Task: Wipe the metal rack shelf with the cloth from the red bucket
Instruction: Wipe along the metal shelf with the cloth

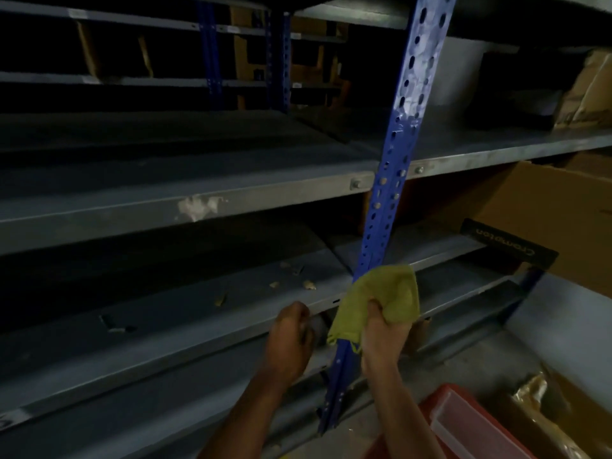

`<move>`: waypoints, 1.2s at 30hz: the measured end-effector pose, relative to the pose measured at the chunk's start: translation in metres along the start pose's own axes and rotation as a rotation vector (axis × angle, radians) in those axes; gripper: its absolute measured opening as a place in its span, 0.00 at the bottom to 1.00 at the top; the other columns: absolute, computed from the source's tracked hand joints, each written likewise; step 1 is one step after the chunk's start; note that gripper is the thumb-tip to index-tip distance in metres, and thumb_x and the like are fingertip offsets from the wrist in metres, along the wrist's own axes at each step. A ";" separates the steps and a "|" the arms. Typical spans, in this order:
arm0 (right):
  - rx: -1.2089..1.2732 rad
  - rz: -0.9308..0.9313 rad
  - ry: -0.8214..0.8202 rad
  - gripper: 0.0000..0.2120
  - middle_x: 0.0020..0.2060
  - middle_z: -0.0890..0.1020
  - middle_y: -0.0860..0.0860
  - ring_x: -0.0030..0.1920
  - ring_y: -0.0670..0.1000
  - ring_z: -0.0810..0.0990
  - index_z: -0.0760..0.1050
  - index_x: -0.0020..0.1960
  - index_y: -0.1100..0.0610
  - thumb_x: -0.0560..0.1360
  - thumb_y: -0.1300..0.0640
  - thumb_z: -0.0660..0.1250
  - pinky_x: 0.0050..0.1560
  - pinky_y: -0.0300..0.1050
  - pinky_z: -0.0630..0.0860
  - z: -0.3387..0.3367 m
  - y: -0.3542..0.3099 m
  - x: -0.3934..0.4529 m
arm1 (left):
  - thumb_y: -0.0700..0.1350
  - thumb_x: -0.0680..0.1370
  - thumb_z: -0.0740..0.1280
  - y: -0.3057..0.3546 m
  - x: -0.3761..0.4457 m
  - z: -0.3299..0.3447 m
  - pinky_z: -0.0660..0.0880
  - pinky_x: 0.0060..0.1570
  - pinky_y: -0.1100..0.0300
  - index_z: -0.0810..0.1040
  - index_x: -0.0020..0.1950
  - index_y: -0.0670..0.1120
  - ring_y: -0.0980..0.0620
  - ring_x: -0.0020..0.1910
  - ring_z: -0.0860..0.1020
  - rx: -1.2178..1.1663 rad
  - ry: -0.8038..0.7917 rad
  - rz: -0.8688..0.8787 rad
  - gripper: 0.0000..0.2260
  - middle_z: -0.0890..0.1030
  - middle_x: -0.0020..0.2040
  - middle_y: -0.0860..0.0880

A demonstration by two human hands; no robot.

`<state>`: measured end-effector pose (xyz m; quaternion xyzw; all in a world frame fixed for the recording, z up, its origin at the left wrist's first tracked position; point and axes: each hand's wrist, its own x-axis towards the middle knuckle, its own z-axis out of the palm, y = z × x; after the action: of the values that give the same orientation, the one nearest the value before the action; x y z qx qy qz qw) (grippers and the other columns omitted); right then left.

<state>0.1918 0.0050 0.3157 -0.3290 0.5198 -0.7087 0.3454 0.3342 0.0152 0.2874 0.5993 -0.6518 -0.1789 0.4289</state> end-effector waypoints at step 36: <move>-1.481 -0.365 -0.821 0.11 0.31 0.82 0.58 0.30 0.58 0.81 0.79 0.35 0.61 0.63 0.56 0.78 0.29 0.43 0.74 0.116 0.069 0.120 | 0.43 0.76 0.64 -0.067 -0.004 -0.030 0.32 0.65 0.71 0.45 0.77 0.54 0.61 0.74 0.39 0.389 -0.331 -0.008 0.37 0.40 0.73 0.62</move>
<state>0.2324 -0.1690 0.2898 -0.7774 0.6208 -0.0575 0.0833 0.3992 0.0132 0.2532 0.6357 -0.7330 -0.1472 0.1923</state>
